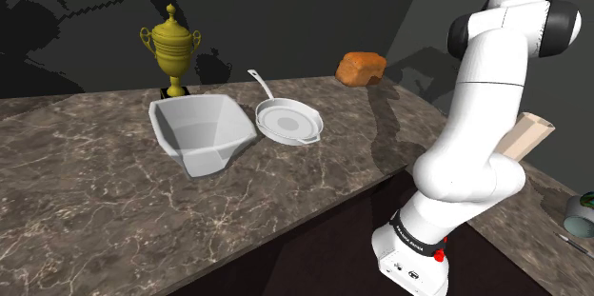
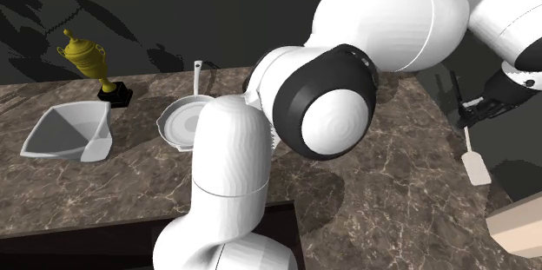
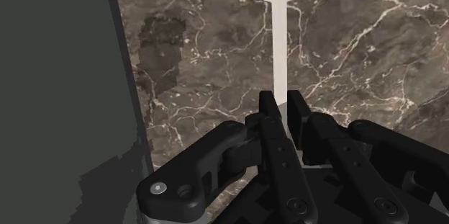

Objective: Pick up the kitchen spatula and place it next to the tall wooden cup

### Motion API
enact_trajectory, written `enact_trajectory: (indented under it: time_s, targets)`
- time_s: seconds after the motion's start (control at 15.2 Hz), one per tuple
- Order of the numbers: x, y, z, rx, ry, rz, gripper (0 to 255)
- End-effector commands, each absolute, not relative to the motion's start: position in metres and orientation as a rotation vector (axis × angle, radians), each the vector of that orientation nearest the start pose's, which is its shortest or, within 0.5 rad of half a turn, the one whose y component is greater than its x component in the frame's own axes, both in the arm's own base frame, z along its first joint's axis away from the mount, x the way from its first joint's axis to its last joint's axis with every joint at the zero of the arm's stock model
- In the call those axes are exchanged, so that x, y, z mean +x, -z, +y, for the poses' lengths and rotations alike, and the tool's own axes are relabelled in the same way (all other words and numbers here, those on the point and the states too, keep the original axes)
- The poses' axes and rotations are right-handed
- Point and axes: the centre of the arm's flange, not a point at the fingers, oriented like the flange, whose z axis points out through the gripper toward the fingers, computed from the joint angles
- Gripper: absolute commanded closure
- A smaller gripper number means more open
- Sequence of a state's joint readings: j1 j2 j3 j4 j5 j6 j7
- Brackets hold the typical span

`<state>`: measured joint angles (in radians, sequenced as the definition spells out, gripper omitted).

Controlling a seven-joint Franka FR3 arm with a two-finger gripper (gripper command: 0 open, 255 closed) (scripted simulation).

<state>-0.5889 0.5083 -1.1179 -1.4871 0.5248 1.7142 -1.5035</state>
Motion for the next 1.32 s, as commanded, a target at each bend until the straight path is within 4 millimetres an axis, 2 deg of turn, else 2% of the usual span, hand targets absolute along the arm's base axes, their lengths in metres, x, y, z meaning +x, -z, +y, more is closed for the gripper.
enact_trajectory:
  time_s: [0.0, 1.25]
  targets:
    - [0.084, -0.494, -0.646, -3.127, 0.104, 0.355, 255]
    - [0.084, -0.394, -0.646, -3.127, 0.104, 0.355, 255]
